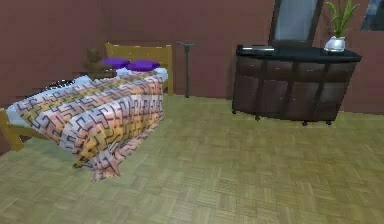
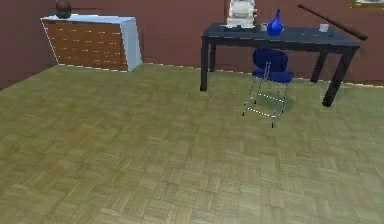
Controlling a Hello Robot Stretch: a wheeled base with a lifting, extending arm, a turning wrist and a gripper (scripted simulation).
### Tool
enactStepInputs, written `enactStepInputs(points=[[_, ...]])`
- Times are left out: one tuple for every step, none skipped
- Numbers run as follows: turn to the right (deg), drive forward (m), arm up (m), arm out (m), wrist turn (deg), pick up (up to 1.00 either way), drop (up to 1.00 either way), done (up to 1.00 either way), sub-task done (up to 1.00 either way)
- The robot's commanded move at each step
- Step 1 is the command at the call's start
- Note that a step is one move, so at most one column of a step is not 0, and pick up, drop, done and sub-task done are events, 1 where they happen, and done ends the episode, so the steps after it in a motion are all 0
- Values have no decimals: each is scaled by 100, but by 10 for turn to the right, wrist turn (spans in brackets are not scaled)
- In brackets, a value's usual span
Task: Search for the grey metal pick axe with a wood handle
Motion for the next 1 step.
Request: enactStepInputs(points=[[30,0,0,0,0,0,0,0,0]])
